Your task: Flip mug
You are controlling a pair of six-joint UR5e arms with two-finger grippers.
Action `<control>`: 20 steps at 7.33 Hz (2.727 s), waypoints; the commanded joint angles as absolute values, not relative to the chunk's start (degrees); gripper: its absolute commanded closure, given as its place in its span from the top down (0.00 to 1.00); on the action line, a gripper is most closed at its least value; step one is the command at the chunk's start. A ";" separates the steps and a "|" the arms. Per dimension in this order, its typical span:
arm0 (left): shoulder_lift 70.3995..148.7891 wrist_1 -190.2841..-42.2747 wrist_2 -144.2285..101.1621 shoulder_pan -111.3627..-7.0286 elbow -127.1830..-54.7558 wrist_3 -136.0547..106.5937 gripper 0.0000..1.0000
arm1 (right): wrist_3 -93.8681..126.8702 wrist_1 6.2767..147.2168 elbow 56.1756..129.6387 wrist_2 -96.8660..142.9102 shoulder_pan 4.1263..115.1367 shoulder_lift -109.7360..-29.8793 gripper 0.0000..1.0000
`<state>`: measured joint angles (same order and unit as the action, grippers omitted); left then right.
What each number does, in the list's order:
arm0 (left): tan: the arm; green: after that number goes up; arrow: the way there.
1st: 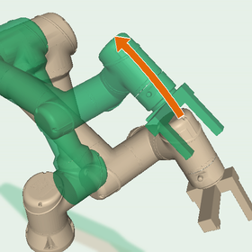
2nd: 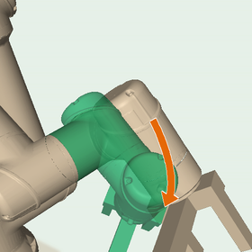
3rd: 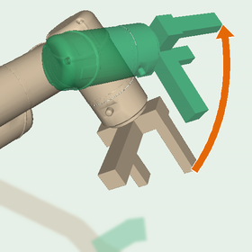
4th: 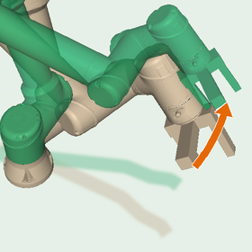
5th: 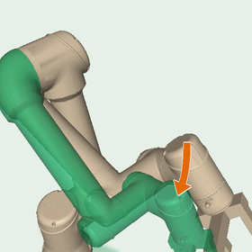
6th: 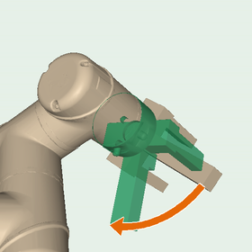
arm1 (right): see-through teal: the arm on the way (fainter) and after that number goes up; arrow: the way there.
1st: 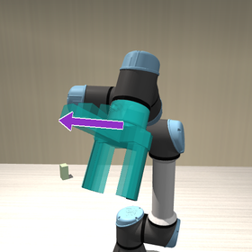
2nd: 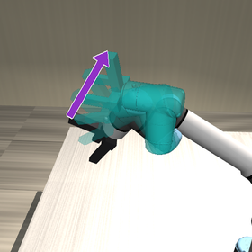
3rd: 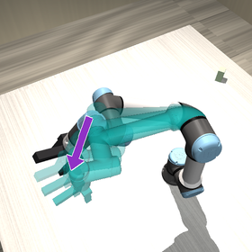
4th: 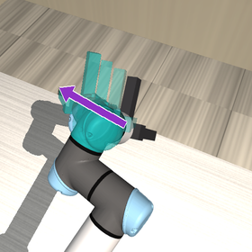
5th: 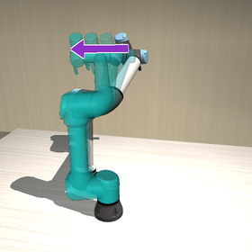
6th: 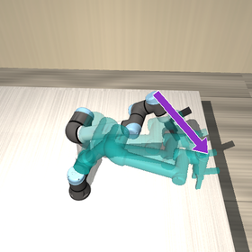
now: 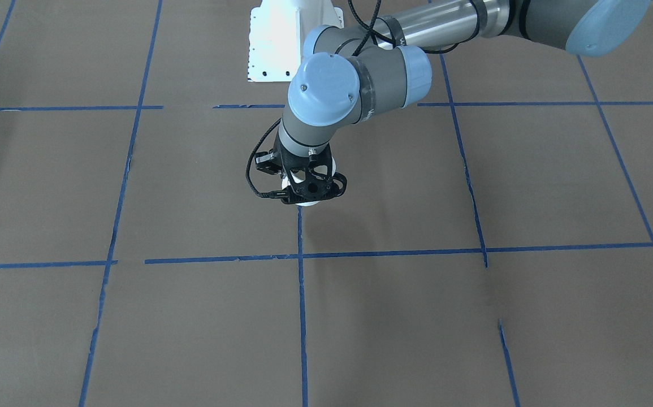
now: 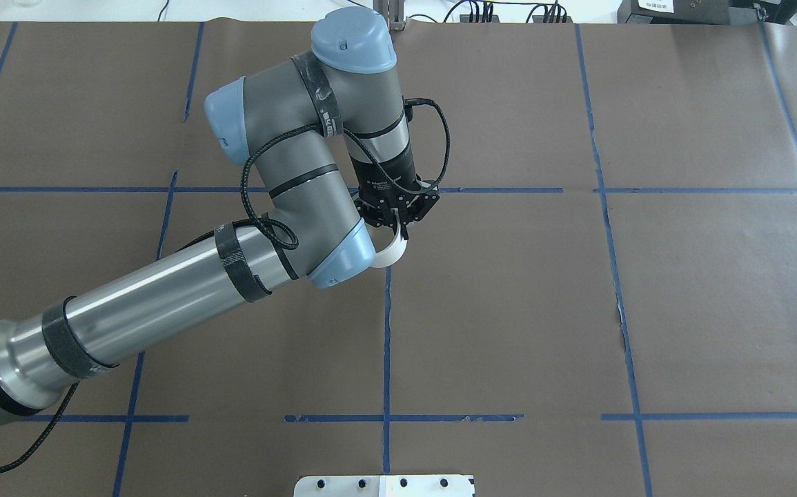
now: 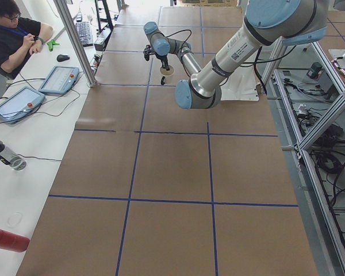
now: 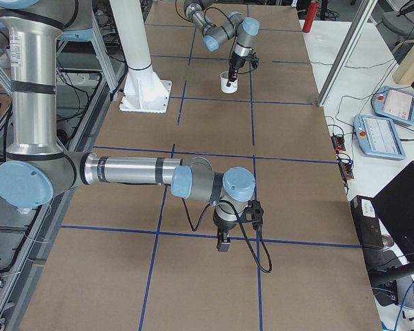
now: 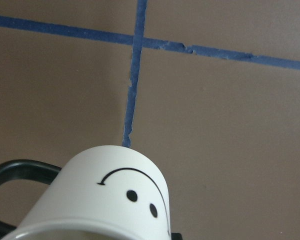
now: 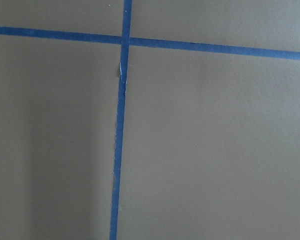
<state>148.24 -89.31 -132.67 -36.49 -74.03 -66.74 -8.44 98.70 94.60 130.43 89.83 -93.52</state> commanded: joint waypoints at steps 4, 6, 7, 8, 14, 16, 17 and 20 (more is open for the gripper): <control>149.06 -89.12 -130.97 -32.62 -68.92 -66.18 0.00 | -8.44 98.70 94.57 130.43 89.82 -93.52 1.00; 149.59 -89.12 -129.64 -31.90 -68.64 -66.44 0.00 | -8.44 98.70 94.66 130.43 89.82 -93.52 1.00; 149.59 -89.21 -129.64 -31.82 -68.64 -66.79 0.22 | -8.44 98.70 94.66 130.43 89.82 -93.52 1.00; 149.59 -89.47 -129.55 -31.64 -68.82 -67.32 0.94 | -8.44 98.70 94.57 130.43 89.82 -93.52 1.00; 131.13 -77.44 -129.64 -43.71 -105.55 -61.49 1.00 | -8.44 98.70 94.57 130.43 89.82 -93.52 1.00; 119.31 -77.34 -129.55 -52.95 -111.44 -42.64 1.00 | -8.44 98.70 94.57 130.43 89.82 -93.52 1.00; 112.05 -77.26 -129.46 -57.35 -111.97 -30.18 1.00 | -8.44 98.70 94.57 130.43 89.82 -93.52 1.00; 94.26 -78.39 -126.33 -73.76 -106.82 8.76 1.00 | -8.44 98.70 94.57 130.43 89.82 -93.52 1.00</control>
<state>100.71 -77.66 -128.52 -66.51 -109.78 -6.62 -8.44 98.70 94.57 130.43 89.83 -93.52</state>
